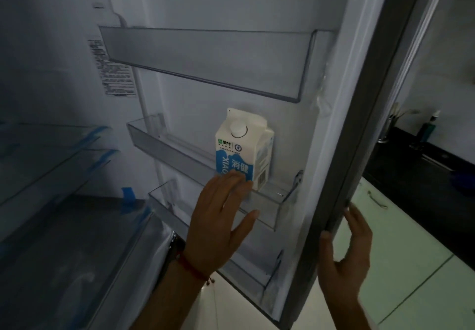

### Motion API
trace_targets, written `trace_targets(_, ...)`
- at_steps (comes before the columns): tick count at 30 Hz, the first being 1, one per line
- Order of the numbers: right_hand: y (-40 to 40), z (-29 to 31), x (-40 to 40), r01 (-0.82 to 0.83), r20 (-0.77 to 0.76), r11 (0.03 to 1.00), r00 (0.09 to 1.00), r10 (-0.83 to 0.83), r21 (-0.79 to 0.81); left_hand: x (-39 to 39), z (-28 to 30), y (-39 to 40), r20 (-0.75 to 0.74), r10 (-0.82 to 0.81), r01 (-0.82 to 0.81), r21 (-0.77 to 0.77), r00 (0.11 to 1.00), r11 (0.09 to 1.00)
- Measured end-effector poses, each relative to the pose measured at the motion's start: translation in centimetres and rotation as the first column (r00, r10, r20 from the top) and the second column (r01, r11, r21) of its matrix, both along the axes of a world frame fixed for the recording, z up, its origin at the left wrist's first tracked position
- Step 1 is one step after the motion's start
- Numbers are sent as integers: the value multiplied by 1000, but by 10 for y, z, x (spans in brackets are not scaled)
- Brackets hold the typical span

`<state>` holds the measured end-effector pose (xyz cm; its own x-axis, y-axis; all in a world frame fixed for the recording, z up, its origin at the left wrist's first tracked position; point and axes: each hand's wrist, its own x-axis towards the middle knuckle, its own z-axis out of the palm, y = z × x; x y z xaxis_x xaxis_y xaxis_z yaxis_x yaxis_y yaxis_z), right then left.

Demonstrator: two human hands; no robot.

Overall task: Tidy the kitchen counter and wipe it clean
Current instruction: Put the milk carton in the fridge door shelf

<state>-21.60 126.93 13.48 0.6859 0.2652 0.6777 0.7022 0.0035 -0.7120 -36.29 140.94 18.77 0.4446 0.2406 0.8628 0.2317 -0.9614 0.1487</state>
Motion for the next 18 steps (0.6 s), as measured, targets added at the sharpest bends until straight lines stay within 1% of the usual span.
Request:
trace_targets(2,-2,6,-11,8,8,999,1000,-8,34,-19,1,1,2,-30,30,-8,1000,1000)
trace_targets(4,-1,15,-27,-3,-16,996,1000,4,94,-42,2,1,-13,-56,56,-31,998,998)
trace_targets(7,-1,23,-58,-73,-37,984,996,80,161,-81,3,5,-76,-34,31,-42,997,999)
trace_targets(9,-2,24,-83,-121,-44,978,991,130,170,-111,5,7,-134,25,-28,-20,991,999)
trace_targets(11,-3,25,-110,-151,-53,972,985,163,178,-144,10,3,-179,139,-137,20,974,990)
trace_targets(12,-3,25,-124,-162,-51,969,983,174,188,-163,13,-1,-172,198,-195,33,965,980)
trace_targets(14,-1,24,-151,-179,-32,963,981,190,203,-202,20,-10,-86,300,-295,66,950,953)
trace_targets(16,3,19,-175,-192,-32,961,979,202,199,-244,24,-15,58,368,-372,93,928,924)
trace_targets(18,7,17,-203,-203,-37,963,976,213,178,-281,28,-16,204,410,-432,72,889,899)
